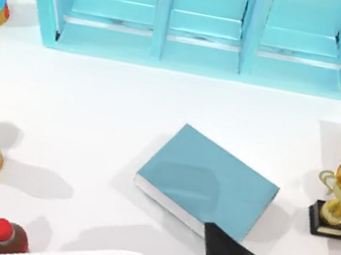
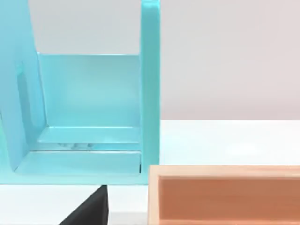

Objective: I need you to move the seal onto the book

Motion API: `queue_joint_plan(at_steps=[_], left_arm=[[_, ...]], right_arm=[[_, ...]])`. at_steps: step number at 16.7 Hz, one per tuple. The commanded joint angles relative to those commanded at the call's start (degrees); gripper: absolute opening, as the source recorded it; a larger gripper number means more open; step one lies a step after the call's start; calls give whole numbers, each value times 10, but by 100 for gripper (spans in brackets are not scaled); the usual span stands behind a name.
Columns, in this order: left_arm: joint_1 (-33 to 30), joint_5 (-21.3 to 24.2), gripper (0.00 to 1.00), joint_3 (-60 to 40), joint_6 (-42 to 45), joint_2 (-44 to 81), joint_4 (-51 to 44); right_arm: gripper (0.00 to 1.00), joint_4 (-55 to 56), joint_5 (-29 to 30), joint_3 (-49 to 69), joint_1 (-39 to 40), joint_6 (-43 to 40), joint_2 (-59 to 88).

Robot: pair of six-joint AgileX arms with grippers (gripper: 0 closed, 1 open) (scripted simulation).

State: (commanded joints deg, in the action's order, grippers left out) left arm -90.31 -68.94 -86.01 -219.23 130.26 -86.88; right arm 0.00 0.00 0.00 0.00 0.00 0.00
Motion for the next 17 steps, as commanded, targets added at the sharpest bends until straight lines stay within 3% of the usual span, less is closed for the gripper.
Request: queue_joint_plan(at_steps=[4,8,12,17], left_arm=[[58,22,100,29,102,-71,66],[157,73,100,92,300,-193,171],[282,152,100,193,590,-350,296],[453,281,100,355,1036,-577,455]], right_arm=[[100,0,0,0,0,0,0],[100,0,0,0,0,0,0],[100,0,0,0,0,0,0],[100,0,0,0,0,0,0]])
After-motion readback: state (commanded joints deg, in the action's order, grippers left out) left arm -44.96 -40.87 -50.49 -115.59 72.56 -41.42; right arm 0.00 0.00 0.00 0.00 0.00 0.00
